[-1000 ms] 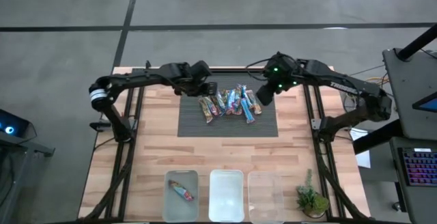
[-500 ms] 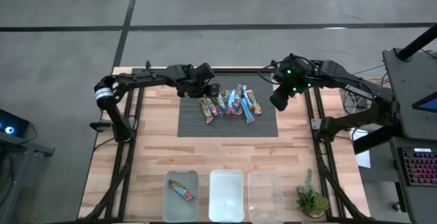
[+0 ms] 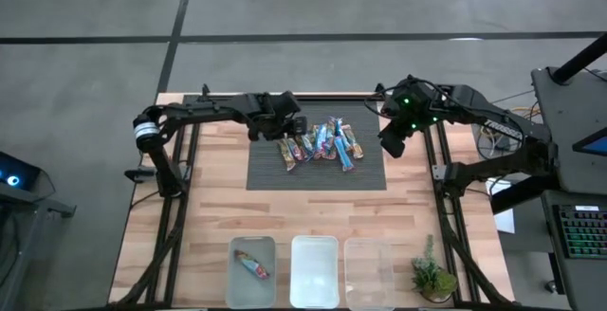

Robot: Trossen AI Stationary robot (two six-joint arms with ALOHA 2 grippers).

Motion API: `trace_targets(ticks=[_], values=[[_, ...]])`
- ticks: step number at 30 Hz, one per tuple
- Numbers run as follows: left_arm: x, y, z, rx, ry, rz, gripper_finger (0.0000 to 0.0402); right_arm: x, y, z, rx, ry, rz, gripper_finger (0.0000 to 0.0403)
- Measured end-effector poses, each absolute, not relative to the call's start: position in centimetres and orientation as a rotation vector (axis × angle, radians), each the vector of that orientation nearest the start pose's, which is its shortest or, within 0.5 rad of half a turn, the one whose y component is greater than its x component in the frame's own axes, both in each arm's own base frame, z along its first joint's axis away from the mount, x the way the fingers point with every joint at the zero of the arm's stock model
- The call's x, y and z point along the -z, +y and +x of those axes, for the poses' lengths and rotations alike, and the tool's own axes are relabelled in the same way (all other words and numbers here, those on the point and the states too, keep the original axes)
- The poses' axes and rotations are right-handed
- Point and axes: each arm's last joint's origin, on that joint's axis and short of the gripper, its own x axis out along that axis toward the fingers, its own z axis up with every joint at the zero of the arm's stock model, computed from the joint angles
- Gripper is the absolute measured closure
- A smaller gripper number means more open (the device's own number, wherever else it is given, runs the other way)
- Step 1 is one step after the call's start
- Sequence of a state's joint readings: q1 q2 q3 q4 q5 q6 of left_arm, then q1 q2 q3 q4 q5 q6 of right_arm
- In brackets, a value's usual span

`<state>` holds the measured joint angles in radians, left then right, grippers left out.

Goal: Pick and place Granola Bars by type
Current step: Put the yellow granola bar into the transparent bin

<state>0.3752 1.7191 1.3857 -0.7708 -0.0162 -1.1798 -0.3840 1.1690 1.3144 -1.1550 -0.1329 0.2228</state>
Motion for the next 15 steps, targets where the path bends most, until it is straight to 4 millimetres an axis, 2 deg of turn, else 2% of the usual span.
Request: trace_targets(ticks=[4, 9, 15], values=[[-25.4, 12.3, 32.9, -0.995, 0.78, -1.274, 0.0255, -36.0, -7.2, 18.9, 0.331, 0.956, 0.446, 0.0394], [-25.0, 11.5, 32.1, -1.072, 0.876, -1.279, 0.0255, -36.0, -7.2, 18.9, 0.325, 0.955, 0.435, 0.0394], [-24.8, 11.3, 31.7, -1.121, 0.901, -1.295, 0.0255, -36.0, -7.2, 18.9, 0.318, 0.952, 0.42, 0.0394]])
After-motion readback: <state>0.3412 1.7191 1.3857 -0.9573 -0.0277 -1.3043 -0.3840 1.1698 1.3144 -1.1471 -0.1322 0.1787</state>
